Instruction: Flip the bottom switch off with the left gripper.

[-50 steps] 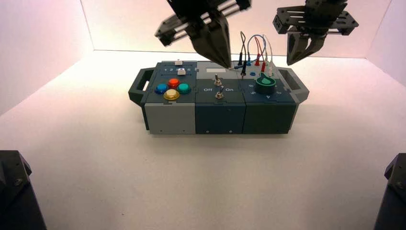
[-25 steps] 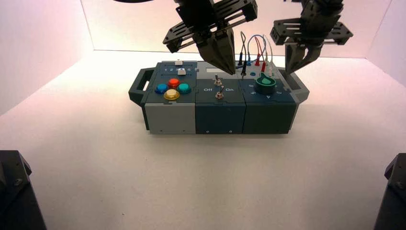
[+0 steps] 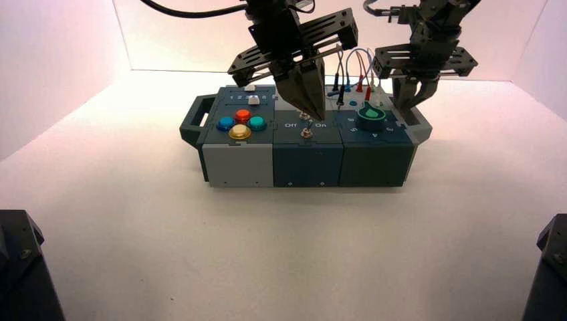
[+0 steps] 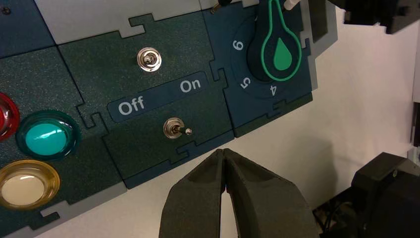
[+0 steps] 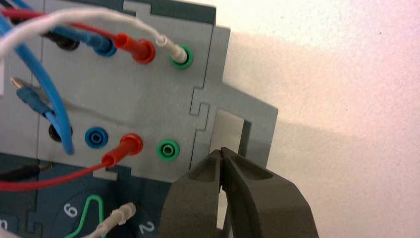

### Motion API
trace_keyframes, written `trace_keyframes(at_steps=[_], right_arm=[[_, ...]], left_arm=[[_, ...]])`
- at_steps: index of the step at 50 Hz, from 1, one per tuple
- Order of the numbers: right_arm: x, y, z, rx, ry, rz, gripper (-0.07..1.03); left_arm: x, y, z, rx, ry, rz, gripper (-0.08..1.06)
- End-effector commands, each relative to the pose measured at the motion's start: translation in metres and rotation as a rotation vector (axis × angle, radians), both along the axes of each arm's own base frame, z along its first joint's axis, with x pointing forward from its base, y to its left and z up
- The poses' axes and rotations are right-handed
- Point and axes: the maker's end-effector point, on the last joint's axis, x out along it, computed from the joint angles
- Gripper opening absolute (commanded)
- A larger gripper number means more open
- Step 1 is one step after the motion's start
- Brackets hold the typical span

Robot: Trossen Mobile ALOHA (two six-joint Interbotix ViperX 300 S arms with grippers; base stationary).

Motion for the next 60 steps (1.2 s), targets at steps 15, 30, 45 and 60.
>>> trace_keyframes(at_steps=[15, 30, 45, 60], right_arm=[[0.016, -0.002, 0.002, 0.003, -0.037, -0.003, -0.02], [0.016, -0.001, 0.002, 0.005, -0.037, -0.004, -0.02], [0.018, -0.001, 0.002, 0.006, -0.039, -0.005, -0.02], [0.017, -0.001, 0.001, 0.006, -0.036, -0.005, -0.02]], left_arm=[[0.017, -0.008, 0.0, 0.048, -0.025, 0.004, -0.03], [0.032, 0.007, 0.006, 0.28, -0.034, 0.058, -0.03], [0.022, -0.023, 0.014, 0.23, 0.017, 0.033, -0.03], [0.014, -0.018, 0.003, 0.237, 0.047, 0.025, -0.03]])
